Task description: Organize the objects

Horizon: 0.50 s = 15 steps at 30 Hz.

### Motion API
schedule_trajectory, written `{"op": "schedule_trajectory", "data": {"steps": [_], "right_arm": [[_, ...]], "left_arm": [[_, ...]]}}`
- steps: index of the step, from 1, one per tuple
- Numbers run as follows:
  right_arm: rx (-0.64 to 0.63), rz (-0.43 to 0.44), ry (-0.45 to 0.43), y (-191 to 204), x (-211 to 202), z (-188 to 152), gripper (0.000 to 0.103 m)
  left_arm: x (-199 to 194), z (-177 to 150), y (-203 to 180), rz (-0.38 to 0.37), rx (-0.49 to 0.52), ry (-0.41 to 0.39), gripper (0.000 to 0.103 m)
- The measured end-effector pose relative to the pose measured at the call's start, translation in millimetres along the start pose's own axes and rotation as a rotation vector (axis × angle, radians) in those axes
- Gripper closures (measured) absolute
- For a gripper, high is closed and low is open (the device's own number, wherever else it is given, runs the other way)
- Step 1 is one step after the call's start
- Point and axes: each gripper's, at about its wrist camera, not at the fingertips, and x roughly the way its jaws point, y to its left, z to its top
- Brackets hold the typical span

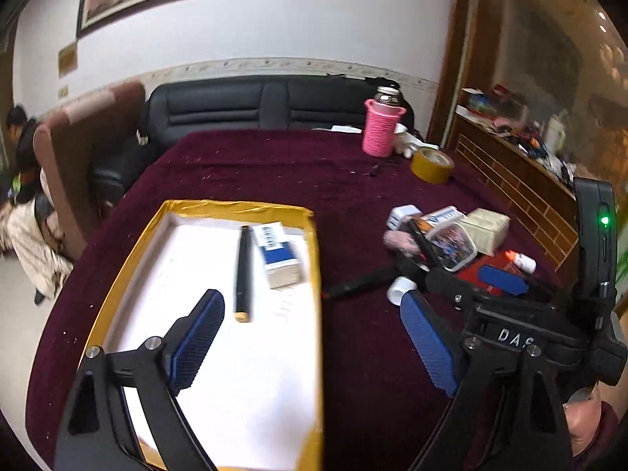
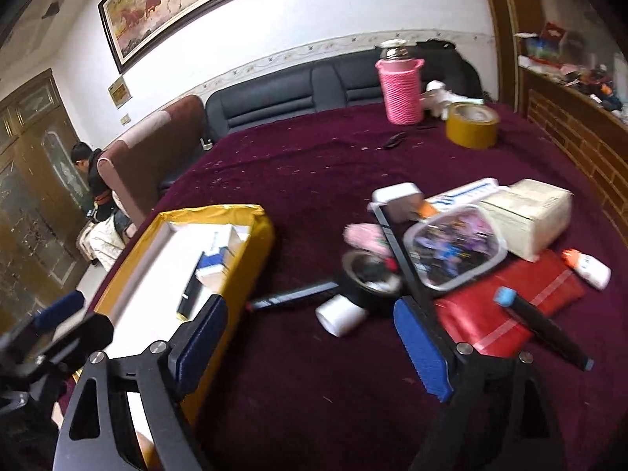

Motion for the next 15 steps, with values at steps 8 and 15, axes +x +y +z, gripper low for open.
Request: {"op": "schedule_trajectory", "data": {"steps": [8, 15], "right_arm": [[-0.009, -0.089, -0.063, -48.1, -36.1, -22.2, 0.009], [0.088, -0.129, -0.072, -103.5, -45.9, -26.3, 0.009]], "left_arm": [[4.2, -6.7, -46.6, 0.021, 0.093, 0.035, 0.011], [22.9, -12.1, -71.1, 0.025, 0.144, 0.091, 0.011]]}}
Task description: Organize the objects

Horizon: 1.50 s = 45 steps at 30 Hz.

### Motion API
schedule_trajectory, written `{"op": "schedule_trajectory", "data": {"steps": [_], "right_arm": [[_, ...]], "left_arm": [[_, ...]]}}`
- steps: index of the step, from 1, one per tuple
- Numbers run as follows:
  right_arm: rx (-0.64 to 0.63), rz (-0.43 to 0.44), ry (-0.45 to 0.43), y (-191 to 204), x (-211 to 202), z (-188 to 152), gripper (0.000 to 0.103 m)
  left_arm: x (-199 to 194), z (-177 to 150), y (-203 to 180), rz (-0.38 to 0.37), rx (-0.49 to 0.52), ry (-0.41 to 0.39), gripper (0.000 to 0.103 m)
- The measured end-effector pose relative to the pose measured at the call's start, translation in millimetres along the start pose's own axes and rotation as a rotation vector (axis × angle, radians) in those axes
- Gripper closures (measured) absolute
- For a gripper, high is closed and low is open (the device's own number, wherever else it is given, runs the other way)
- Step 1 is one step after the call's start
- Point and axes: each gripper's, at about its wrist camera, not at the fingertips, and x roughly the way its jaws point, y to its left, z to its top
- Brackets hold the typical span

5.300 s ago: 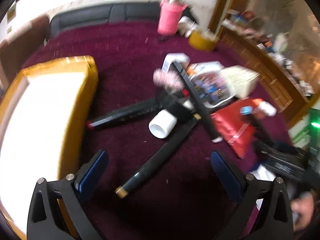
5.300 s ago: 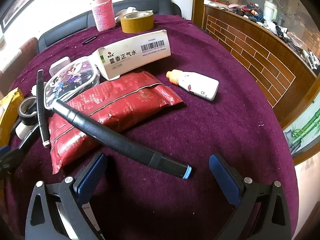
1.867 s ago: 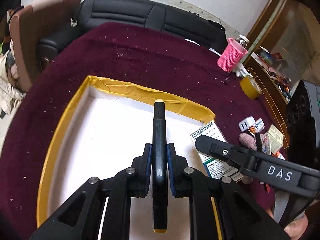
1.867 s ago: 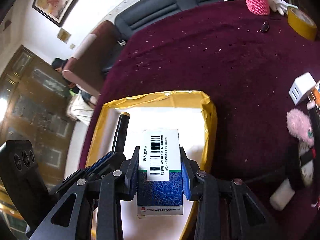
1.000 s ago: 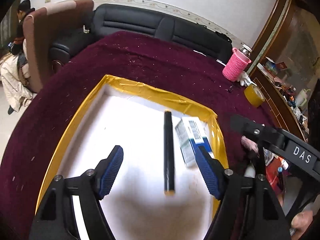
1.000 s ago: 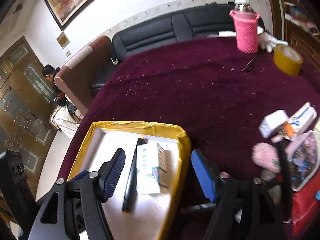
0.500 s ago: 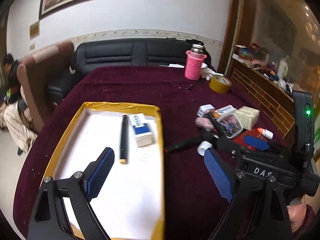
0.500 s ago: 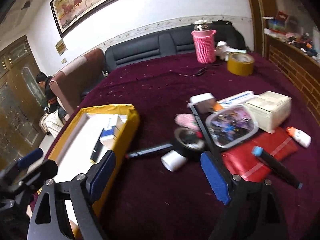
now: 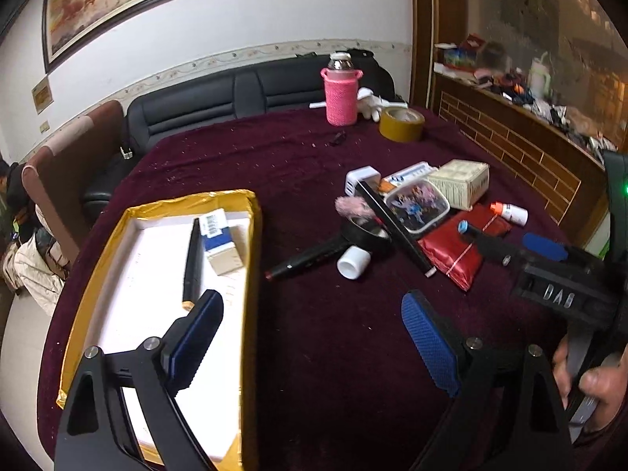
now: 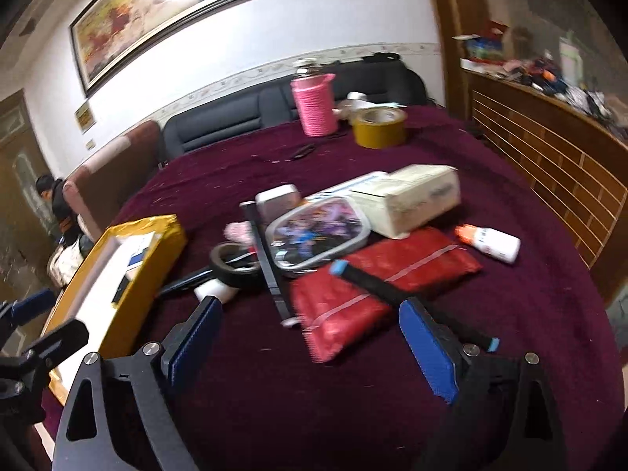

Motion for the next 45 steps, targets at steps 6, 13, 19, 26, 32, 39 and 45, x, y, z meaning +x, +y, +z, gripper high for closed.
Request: {"op": "schedule_trajectory", "data": {"steps": [6, 13, 19, 26, 32, 39, 45], "right_arm": [[0.058, -0.041, -0.025, -37.2, 3.9, 11.0, 0.009], [0.1, -0.091, -0.112, -67.9, 16.0, 30.9, 0.009], [0.18, -0.038, -0.106, -93.8, 25.3, 28.4, 0.009], [0.22, -0.006, -0.104, -102.3, 23.5, 27.3, 0.008], [0.238, -0.011, -0.105, -106.4, 23.0, 26.6, 0.008], [0.237, -0.024, -0.095, -107.5, 25.6, 26.6, 0.008], [0.233, -0.032, -0.08, -107.2, 29.0, 25.6, 0.008]], "left_arm": [[26.0, 0.6, -2.8, -0.053, -0.039, 0.086, 0.011], [61.9, 4.4, 15.0, -0.083, -0.144, 0.16, 0.011], [89.3, 15.5, 8.9, -0.052, -0.047, 0.173, 0.011], [125.7, 39.7, 5.2, -0.01, 0.159, 0.223, 0.055], [153.9, 43.0, 1.2, -0.092, 0.236, 0.303, 0.069], [164.0, 41.6, -24.1, -0.055, 0.361, 0.312, 0.069], [147.5, 33.2, -26.1, -0.044, 0.332, 0.292, 0.081]]}}
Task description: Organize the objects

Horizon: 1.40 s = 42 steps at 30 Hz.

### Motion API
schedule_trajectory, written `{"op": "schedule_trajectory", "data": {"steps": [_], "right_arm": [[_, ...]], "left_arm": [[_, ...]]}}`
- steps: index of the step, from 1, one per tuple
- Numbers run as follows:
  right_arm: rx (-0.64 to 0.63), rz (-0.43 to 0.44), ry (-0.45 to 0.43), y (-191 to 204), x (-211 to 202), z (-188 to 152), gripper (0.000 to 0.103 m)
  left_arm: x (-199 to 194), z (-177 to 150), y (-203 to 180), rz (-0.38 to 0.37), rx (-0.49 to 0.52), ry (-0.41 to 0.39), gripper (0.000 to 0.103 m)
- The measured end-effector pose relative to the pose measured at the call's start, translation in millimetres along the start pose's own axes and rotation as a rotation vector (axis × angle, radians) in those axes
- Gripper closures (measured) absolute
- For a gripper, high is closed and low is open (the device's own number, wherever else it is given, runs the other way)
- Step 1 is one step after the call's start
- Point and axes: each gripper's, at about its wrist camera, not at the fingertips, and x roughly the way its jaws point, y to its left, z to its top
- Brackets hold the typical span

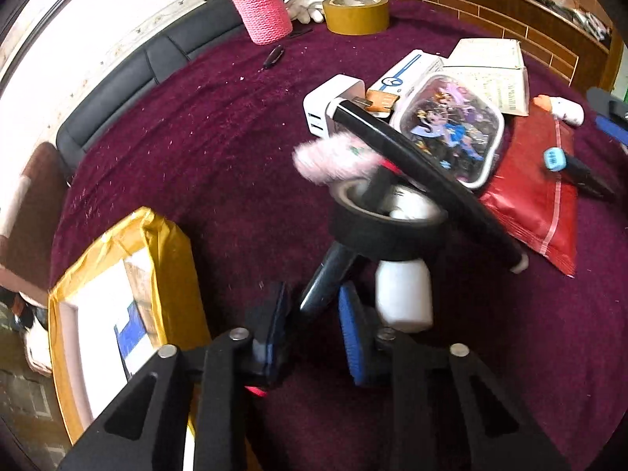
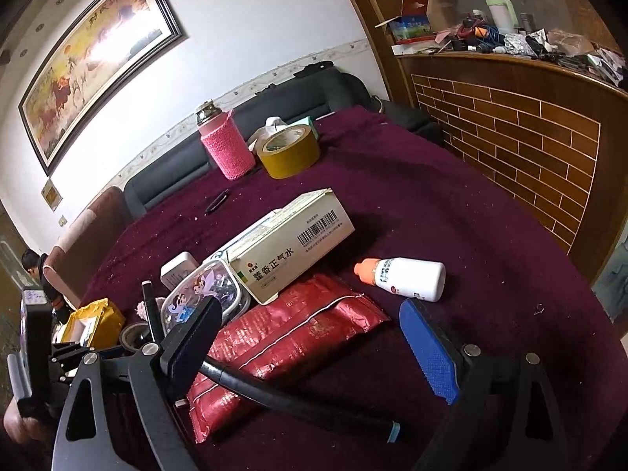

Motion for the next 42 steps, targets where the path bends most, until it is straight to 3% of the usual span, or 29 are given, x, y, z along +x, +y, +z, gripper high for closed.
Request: {"op": "schedule_trajectory", "data": {"steps": [2, 6, 10, 15, 22, 23, 27, 32, 37, 39, 42], "right_arm": [[0.006, -0.001, 0.011, -1.9, 2.5, 0.2, 0.008], [0.023, 0.005, 0.031, -5.5, 5.7, -0.7, 0.008], [0.032, -0.002, 0.039, -7.8, 7.2, -1.4, 0.008], [0.032, -0.014, 0.039, -7.3, 8.2, -1.7, 0.008], [0.028, -0.025, 0.037, -7.2, 8.2, -1.9, 0.008], [0.034, -0.014, 0.042, -8.2, 8.8, -1.6, 0.008], [0.039, 0.018, 0.027, -9.6, 1.2, 0.0, 0.008], [-0.148, 0.069, 0.06, 9.4, -17.2, -4.1, 0.008], [-0.426, -0.013, 0.089, 36.6, -16.0, -21.1, 0.009], [-0.537, -0.041, 0.104, 49.1, -10.3, -31.3, 0.013], [-0.659, -0.089, 0.134, 63.6, 2.4, -45.1, 0.034]], "left_arm": [[-13.0, -8.9, 1.2, -0.045, -0.036, -0.007, 0.089], [-41.0, -32.4, 1.8, -0.1, -0.087, -0.041, 0.089], [-53.5, -58.8, -1.8, -0.176, -0.129, -0.017, 0.089], [-29.7, -62.8, 0.0, -0.17, -0.178, 0.032, 0.088], [-22.8, -57.1, -13.2, -0.092, -0.206, -0.045, 0.083], [-23.5, -59.1, -16.0, -0.094, -0.202, -0.064, 0.089], [-31.4, -68.4, -8.6, -0.182, -0.247, -0.09, 0.089], [-61.4, -85.5, 2.9, -0.246, -0.291, -0.175, 0.089], [-77.7, -103.6, 9.5, -0.268, -0.335, -0.213, 0.089], [-82.2, -110.8, 12.0, -0.275, -0.346, -0.216, 0.089], [-85.4, -116.8, 16.6, -0.272, -0.365, -0.221, 0.089]]}}
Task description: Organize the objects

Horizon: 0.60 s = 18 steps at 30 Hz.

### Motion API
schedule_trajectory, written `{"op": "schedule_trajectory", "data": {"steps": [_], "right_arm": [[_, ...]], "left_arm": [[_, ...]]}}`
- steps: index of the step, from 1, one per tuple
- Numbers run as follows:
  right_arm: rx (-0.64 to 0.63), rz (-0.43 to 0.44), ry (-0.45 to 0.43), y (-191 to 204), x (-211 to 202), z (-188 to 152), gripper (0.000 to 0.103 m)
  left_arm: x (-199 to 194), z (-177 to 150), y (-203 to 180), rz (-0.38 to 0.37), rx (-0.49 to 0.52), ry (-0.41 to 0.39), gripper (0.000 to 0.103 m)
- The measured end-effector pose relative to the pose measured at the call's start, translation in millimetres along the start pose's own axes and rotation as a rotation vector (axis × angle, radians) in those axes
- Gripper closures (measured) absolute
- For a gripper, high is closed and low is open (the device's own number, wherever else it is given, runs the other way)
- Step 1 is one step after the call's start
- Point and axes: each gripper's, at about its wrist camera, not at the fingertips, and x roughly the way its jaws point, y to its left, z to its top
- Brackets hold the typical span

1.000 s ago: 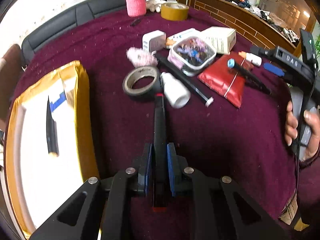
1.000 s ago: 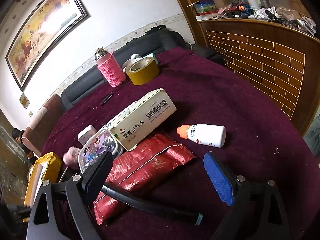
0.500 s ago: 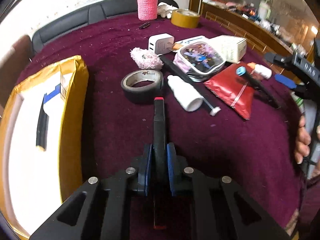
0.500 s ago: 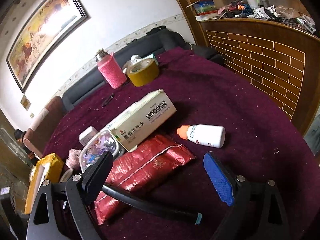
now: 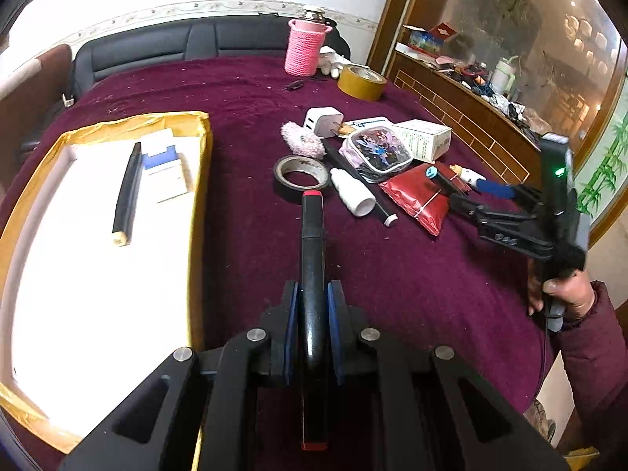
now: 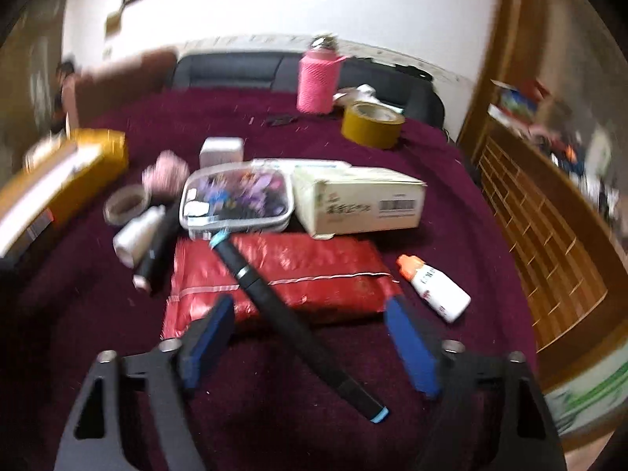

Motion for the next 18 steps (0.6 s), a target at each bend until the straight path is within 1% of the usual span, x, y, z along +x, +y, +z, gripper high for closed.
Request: {"op": "schedule_trajectory", "data": {"steps": [1, 2, 4, 6, 7, 8, 13, 18], "right_arm": [[-0.023, -0.015, 0.02, 5.3, 5.5, -0.4, 0.046], [-0.028, -0.012, 0.029, 6.5, 8.3, -0.1, 0.058], [-0.015, 0.013, 0.038, 8.0, 9.3, 1.7, 0.071], [0.001, 0.021, 0.051, 9.1, 8.3, 4.4, 0.078], [0.019, 0.045, 0.057, 8.1, 7.1, 4.9, 0.086], [0.049, 0.084, 0.068, 6.2, 5.1, 4.4, 0.087], [0.17, 0.209, 0.087, -0.7, -8.7, -0.3, 0.087], [0.319, 0.38, 0.092, 0.6, -23.3, -0.9, 0.087]], "left_arm": [[-1.7, -0.3, 1.7, 0.002, -0.005, -0.003, 0.089], [-4.5, -1.9, 3.3, 0.005, -0.008, -0.009, 0.089], [-9.3, -4.3, 4.4, 0.008, -0.011, -0.021, 0.089], [-14.0, -5.9, 5.4, 0.005, -0.016, -0.035, 0.089], [-16.1, -6.8, 6.2, 0.002, -0.018, -0.041, 0.089], [-19.0, -8.0, 7.3, -0.002, -0.022, -0.048, 0.089], [-32.6, -14.2, 16.3, -0.013, -0.044, -0.077, 0.089], [-54.7, -18.6, 36.0, -0.022, -0.086, -0.122, 0.089]]}}
